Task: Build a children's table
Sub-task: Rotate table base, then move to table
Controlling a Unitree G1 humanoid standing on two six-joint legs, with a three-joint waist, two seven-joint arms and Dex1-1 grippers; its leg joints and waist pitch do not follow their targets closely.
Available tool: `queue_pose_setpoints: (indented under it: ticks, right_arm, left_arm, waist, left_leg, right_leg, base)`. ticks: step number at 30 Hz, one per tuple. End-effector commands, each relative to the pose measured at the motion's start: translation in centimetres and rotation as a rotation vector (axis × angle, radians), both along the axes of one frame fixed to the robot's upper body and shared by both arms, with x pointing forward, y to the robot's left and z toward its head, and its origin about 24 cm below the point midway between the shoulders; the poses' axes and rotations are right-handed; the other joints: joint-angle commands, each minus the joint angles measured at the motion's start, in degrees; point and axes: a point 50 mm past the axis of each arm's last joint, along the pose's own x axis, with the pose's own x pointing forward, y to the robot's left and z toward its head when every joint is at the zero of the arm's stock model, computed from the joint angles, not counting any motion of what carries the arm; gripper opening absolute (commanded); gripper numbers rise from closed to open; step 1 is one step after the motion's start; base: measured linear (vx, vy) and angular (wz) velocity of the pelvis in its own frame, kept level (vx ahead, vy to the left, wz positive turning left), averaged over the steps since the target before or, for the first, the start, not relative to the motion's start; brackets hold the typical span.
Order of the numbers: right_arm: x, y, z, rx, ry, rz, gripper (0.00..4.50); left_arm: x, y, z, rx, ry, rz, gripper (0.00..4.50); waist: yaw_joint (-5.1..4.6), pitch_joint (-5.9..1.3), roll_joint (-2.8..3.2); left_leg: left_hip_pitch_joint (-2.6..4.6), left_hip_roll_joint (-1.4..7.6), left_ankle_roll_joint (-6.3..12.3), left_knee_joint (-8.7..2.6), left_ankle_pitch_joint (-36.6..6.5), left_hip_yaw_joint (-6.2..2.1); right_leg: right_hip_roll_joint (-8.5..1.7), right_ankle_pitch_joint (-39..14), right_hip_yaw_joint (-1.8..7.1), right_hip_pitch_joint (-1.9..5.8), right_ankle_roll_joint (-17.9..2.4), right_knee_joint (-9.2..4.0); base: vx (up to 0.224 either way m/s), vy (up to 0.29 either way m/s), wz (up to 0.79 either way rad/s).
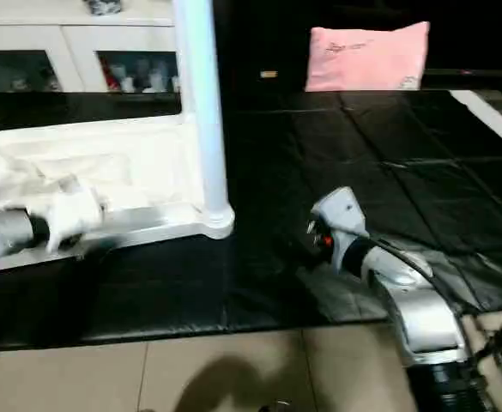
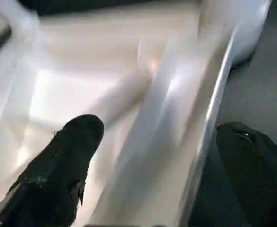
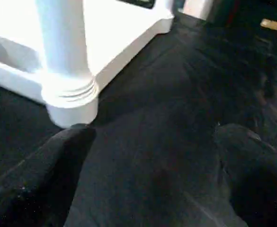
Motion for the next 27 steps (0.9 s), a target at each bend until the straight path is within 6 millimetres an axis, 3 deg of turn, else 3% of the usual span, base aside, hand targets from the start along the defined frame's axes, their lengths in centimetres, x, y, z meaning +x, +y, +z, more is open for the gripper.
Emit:
queue_pose_setpoints:
  ticks: [1, 3, 7, 10, 12, 13, 15, 16, 17, 19, 21, 23, 24, 25, 26, 27]
  right_arm:
    - [-0.1, 0.3, 0.9, -0.003, -0.087, -0.027, 4.5]
    - [-0.4, 1.0, 1.3, 0.076, -0.113, -0.011, 4.5]
    - [-1.0, 1.4, 0.7, 0.078, -0.113, -0.075, 4.5]
    - [-1.1, 0.8, -0.2, 0.077, -0.091, -0.257, 4.5]
    - [-1.2, 0.6, -0.4, 0.094, -0.085, -0.336, 4.5]
    - [-1.2, 0.6, -0.5, 0.102, -0.076, -0.343, 4.5]
    - [-1.4, 0.6, -1.3, 0.107, -0.047, -0.392, 4.5]
    - [-1.4, 0.6, -1.3, 0.107, -0.047, -0.392, 4.5]
    - [-1.4, 0.7, -1.6, 0.119, -0.035, -0.405, 4.5]
    - [-1.6, 0.8, -2.0, 0.13, -0.021, -0.428, 4.5]
    - [-1.6, 0.7, -2.0, 0.133, -0.02, -0.439, 4.5]
    - [-1.6, 0.7, -2.0, 0.131, -0.025, -0.432, 4.5]
    - [-1.6, 0.8, -1.9, 0.126, -0.026, -0.427, 4.5]
    - [-1.6, 0.8, -1.9, 0.125, -0.026, -0.428, 4.5]
    - [-1.6, 1.0, -2.0, 0.123, -0.025, -0.42, 4.5]
    - [-1.6, 1.2, -2.0, 0.122, -0.023, -0.411, 4.5]
  left_arm:
    - [-0.6, -0.5, 0.6, -0.187, -0.001, 0.041, 4.43]
    - [-1.2, -0.8, 0.5, -0.282, -0.008, 0.072, 4.43]
    - [-2.6, -1.4, 0.0, -0.41, -0.045, 0.167, 4.43]
    - [-3.2, -1.5, -0.5, -0.553, -0.084, 0.421, 4.43]
    - [-3.8, -1.9, -0.8, -0.567, -0.119, 0.505, 4.43]
    - [-3.9, -1.9, -0.9, -0.563, -0.124, 0.517, 4.43]
    - [-4.5, -2.5, -2.0, -0.513, -0.129, 0.609, 4.43]
    - [-4.5, -2.5, -2.0, -0.513, -0.129, 0.609, 4.43]
    - [-4.6, -2.7, -2.1, -0.486, -0.148, 0.609, 4.43]
    - [-4.7, -3.3, -2.2, -0.45, -0.175, 0.614, 4.43]
    - [-4.6, -3.5, -2.1, -0.455, -0.175, 0.631, 4.43]
    - [-4.5, -3.6, -2.1, -0.463, -0.17, 0.647, 4.43]
    - [-4.5, -3.7, -2.1, -0.471, -0.164, 0.663, 4.43]
    - [-4.5, -3.7, -2.1, -0.472, -0.164, 0.667, 4.43]
    - [-4.6, -3.7, -2.1, -0.47, -0.163, 0.669, 4.43]
    - [-4.5, -3.8, -2.1, -0.466, -0.162, 0.671, 4.43]
  waist:
    - [0.16, -4.12, 0.64]
    - [0.05, -4.01, 0.15]
    - [-0.1, -3.79, 0.32]
    - [-0.41, -3.3, -0.17]
    - [-0.38, -3.2, -0.28]
    - [-0.38, -3.2, -0.28]
    - [-0.65, -3.08, -0.44]
    - [-0.72, -2.93, -0.92]
    - [-0.61, -3.02, -0.65]
    - [-0.8, -3.0, -0.66]
    - [-0.81, -3.1, -0.5]
    - [-0.72, -3.21, -0.35]
    - [-0.3, -2.87, -0.99]
    - [-0.42, -2.93, 0.14]
    - [-0.97, -2.49, 0.14]
    - [-1.71, -2.46, 0.22]
  left_leg:
    - [-0.98, 0.49, 1.75, -3.73, -4.13, 0.62]
    - [-1.16, 0.42, 2.31, -3.66, -4.19, 0.88]
    - [-1.15, 0.44, 2.85, -3.79, -4.98, 0.85]
    - [-1.12, 0.43, 1.99, -3.8, -6.98, 1.11]
    - [-0.82, 0.09, 2.22, -3.89, -8.82, 0.96]
    - [-0.82, 0.09, 2.22, -3.89, -8.82, 0.96]
    - [-0.91, 0.01, 2.24, -3.93, -9.94, 0.86]
    - [-1.01, -0.3, 2.37, -3.86, -10.12, 0.93]
    - [-0.89, -0.43, 2.39, -3.81, -10.21, 0.92]
    - [-1.06, -0.35, 2.41, -4.0, -10.37, 0.69]
    - [-0.86, -0.29, 2.25, -3.95, -10.96, 0.67]
    - [-1.05, -0.18, 2.27, -4.12, -10.63, 0.49]
    - [-3.19, -0.53, 3.48, -5.18, -13.67, -1.32]
    - [-2.47, -0.25, 4.22, -5.48, -15.87, -1.6]
    - [-2.53, -0.86, 5.31, -5.31, -20.95, -2.78]
    - [-3.18, -1.14, 5.18, -4.95, -23.76, -3.09]
  right_leg:
    - [-3.76, -9.62, 3.22, 4.05, -9.91, -3.31]
    - [-3.76, -8.75, 3.26, 4.15, -10.47, -3.43]
    - [-3.58, -12.37, 3.16, 4.22, -8.75, -3.77]
    - [-3.48, -18.06, 3.04, 3.9, -7.25, -4.67]
    - [-3.17, -24.69, 2.88, 3.53, -2.98, -5.48]
    - [-3.17, -24.69, 2.88, 3.53, -2.98, -5.48]
    - [-2.96, -26.92, 2.61, 3.38, -0.12, -5.99]
    - [-2.89, -28.57, 2.51, 3.25, 1.31, -6.32]
    - [-2.9, -29.28, 2.49, 3.14, 1.93, -6.47]
    - [-2.84, -29.42, 2.44, 3.09, 3.11, -6.59]
    - [-2.81, -28.35, 2.44, 2.95, 3.01, -6.59]
    - [-2.94, -26.92, 2.49, 3.27, 2.5, -6.25]
    - [-4.32, -28.2, 0.93, 5.54, 1.81, -5.0]
    - [-4.5, -30.13, 0.55, 5.33, 1.68, -5.7]
    - [-5.57, -35.42, -0.91, 5.91, 1.88, -6.32]
    - [-5.89, -41.69, -1.92, 6.95, 3.28, -6.91]
  base:
    - [0.0, 0.0, 0.0]
    - [0.0, 0.0, 0.0]
    - [0.0, 0.0, 0.0]
    - [0.0, 0.0, 0.0]
    - [0.0, 0.0, 0.0]
    - [0.0, 0.0, 0.0]
    - [0.0, 0.0, 0.0]
    - [0.0, 0.0, 0.0]
    - [0.0, 0.0, 0.0]
    - [0.0, 0.0, 0.0]
    - [0.0, 0.0, 0.0]
    - [0.0, 0.0, 0.0]
    - [0.0, 0.0, 0.0]
    - [0.0, 0.0, 0.0]
    - [0.022, -0.015, 0.29]
    - [0.028, -0.003, 0.45]
